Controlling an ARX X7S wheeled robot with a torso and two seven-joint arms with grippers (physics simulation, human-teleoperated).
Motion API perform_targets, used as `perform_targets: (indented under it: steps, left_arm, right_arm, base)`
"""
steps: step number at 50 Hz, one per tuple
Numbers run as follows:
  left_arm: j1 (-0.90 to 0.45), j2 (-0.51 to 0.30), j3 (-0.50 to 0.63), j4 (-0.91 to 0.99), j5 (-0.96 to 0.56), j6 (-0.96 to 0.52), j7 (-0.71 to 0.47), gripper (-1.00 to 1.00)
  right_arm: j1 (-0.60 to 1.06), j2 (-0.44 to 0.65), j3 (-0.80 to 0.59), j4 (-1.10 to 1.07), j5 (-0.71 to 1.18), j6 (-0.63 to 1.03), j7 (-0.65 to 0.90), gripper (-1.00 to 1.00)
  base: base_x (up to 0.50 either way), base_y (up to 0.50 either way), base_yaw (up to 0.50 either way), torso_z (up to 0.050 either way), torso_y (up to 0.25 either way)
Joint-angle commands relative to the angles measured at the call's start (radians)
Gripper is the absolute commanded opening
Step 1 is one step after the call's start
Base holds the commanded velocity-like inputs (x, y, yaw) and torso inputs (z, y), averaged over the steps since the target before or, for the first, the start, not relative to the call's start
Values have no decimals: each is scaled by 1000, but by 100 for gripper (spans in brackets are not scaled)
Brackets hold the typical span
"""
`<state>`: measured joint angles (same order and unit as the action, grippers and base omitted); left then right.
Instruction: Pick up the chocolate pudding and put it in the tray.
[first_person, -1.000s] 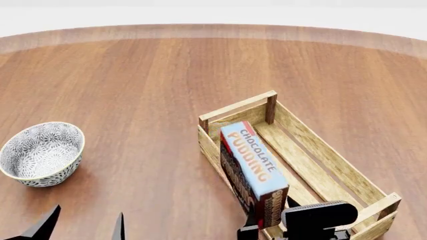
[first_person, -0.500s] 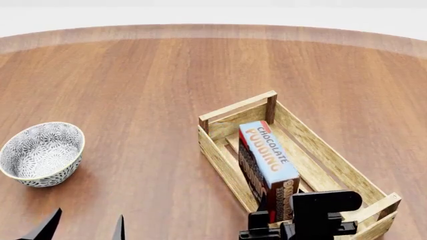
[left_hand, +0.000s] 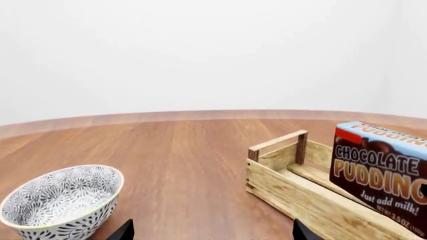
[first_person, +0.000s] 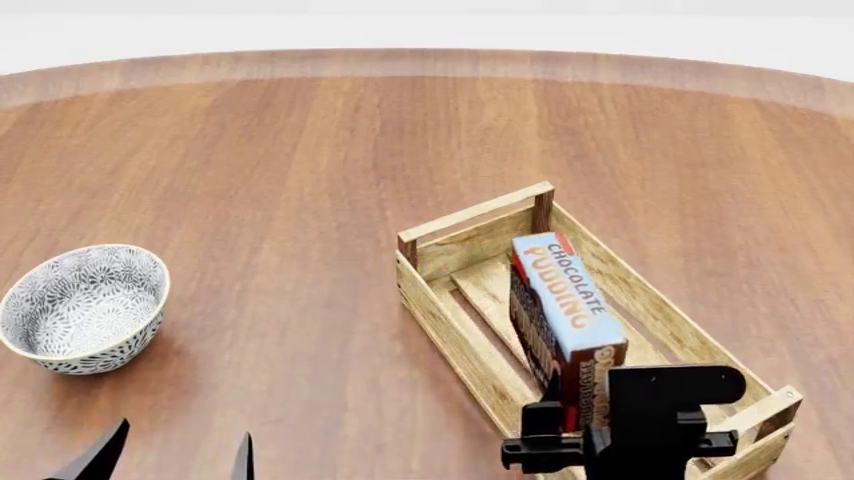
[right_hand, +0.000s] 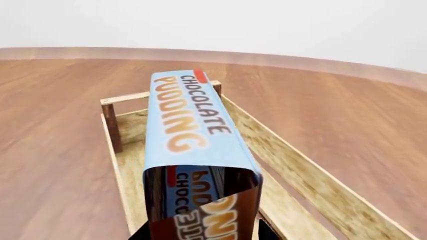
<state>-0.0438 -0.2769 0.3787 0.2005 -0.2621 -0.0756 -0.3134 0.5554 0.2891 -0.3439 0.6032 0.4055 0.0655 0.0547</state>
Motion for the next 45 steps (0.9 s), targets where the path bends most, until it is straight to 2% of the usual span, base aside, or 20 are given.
perform_targets:
  steps: [1, 15, 37, 45]
  left_arm:
    - [-2, 2, 4, -25, 0, 17, 1, 100]
    - [-3, 1, 8, -43, -3, 29, 0, 100]
    - [-14, 7, 23, -87, -2, 48, 2, 100]
    - [-19, 6, 23, -99, -7, 52, 3, 100]
  right_arm:
    - [23, 11, 24, 89, -46, -6, 20, -100]
    - [83, -11, 28, 238, -60, -74, 6, -100]
    - [123, -19, 21, 276, -66, -71, 4, -100]
    - [166, -35, 18, 365, -76, -108, -9, -100]
  base:
    - [0, 0, 0, 0, 0]
    - [0, 0, 0, 0, 0]
    - [0, 0, 0, 0, 0]
    - [0, 0, 0, 0, 0]
